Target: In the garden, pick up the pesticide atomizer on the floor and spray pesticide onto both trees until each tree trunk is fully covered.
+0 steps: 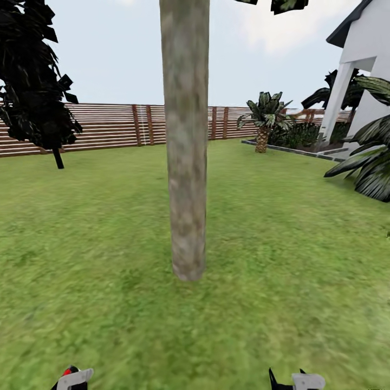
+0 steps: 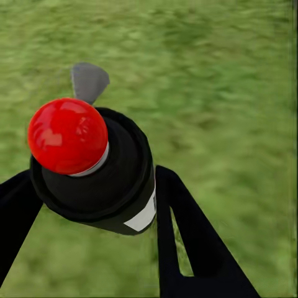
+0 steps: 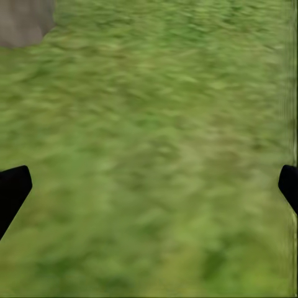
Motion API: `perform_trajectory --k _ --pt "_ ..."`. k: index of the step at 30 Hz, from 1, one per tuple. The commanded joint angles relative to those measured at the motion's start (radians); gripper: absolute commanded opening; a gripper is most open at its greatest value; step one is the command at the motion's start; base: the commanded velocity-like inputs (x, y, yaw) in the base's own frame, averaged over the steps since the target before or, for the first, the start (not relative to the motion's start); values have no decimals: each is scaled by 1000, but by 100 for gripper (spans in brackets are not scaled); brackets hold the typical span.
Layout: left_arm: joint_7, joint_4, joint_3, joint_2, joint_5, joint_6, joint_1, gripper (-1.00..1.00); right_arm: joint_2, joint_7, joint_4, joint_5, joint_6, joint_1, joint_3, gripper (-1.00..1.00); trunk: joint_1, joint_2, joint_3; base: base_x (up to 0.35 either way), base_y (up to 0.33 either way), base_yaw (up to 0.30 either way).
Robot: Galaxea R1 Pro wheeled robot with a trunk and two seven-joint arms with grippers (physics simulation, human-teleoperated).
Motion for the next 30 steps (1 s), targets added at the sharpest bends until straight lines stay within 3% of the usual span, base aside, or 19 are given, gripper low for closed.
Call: perform_trajectory --k 1,9,16,17,18,19,22,23,24,28,30 --pt "-1 0 3 0 -1 -3 0 -100 0 0 1 6 -3 -1 -2 100 0 0 0 190 -220 -241" --pt "-1 1 3 0 0 -2 0 -100 0 0 4 6 -2 -1 -2 100 0 0 5 169 -225 -243" --pt "0 -20 -6 4 -12 0 -7 -100 -10 6 -4 27 1 -1 -2 100 0 0 5 54 -42 -26" --pt "-5 -22 -24 9 -35 0 -9 -100 -14 7 -8 72 2 -3 -2 100 0 0 5 2 -1 -1" --pt "-43 -23 -54 22 -87 1 -12 -100 -19 19 -13 163 3 -15 -1 100 0 0 5 1 -1 0" --pt "-80 -26 -68 33 -120 2 -14 -100 -21 37 -14 225 4 -28 -1 100 0 0 5 0 0 0" --pt "-230 -45 -86 58 -208 6 -40 -100 -21 144 -16 377 5 -86 -1 100 0 0 5 0 0 0" --pt "-258 -48 -87 61 -220 6 -48 -100 -20 167 -16 395 5 -97 -1 100 0 0 5 0 0 0" --pt "-338 -55 -90 70 -255 9 -72 -100 -20 237 -16 433 7 -132 -1 100 0 0 5 0 0 0" --pt "-467 -60 -92 96 -307 32 -127 -100 -20 371 -17 467 10 -197 -1 100 0 0 5 0 0 0" --pt "-574 -63 -92 105 -338 72 -163 -100 -20 487 -17 488 25 -248 -1 100 0 0 5 0 0 0"
